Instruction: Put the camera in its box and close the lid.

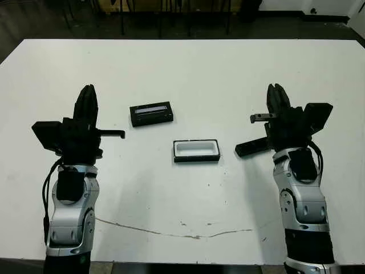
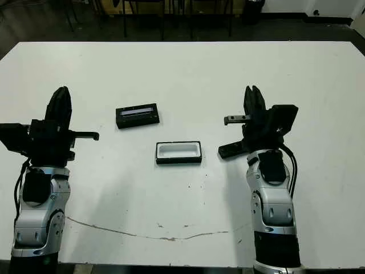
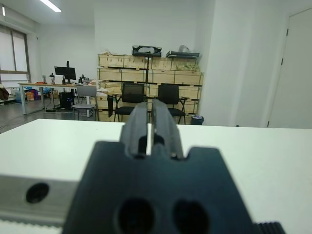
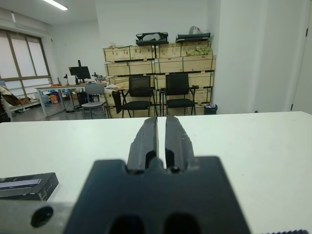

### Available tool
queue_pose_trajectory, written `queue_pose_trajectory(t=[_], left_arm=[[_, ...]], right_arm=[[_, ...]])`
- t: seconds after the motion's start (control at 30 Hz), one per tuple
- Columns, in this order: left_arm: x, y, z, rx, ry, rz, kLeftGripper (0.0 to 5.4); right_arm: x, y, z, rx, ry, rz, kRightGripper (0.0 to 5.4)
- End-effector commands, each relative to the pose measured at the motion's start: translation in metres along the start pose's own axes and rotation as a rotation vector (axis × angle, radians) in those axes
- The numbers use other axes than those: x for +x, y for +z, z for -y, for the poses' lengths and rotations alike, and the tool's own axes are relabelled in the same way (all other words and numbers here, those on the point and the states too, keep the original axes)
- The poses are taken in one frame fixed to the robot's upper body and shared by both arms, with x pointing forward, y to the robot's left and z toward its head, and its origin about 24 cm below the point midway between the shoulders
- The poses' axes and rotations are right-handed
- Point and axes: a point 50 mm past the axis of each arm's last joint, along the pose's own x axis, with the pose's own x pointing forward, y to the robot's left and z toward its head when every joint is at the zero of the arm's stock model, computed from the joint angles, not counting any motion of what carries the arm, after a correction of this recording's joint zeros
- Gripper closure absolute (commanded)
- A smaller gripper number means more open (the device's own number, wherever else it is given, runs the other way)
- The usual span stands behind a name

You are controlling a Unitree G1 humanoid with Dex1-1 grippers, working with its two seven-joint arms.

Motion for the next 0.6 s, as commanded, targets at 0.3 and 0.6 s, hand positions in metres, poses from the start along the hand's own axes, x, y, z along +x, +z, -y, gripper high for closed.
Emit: queue_pose_trajectory(t=[0.3, 0.6], left_arm=[[-0.001, -0.005, 0.001, 0.033, -0.022, -0.035, 5.4], [-0.004, -0.003, -0.001, 0.049, -0.015, -0.038, 5.4]], right_arm=[[-0.003, -0.005, 0.005, -0.008, 0.016, -0.042, 5.39], [0.007, 0.011, 0.015, -0.093, 0.075, 0.005, 5.39]])
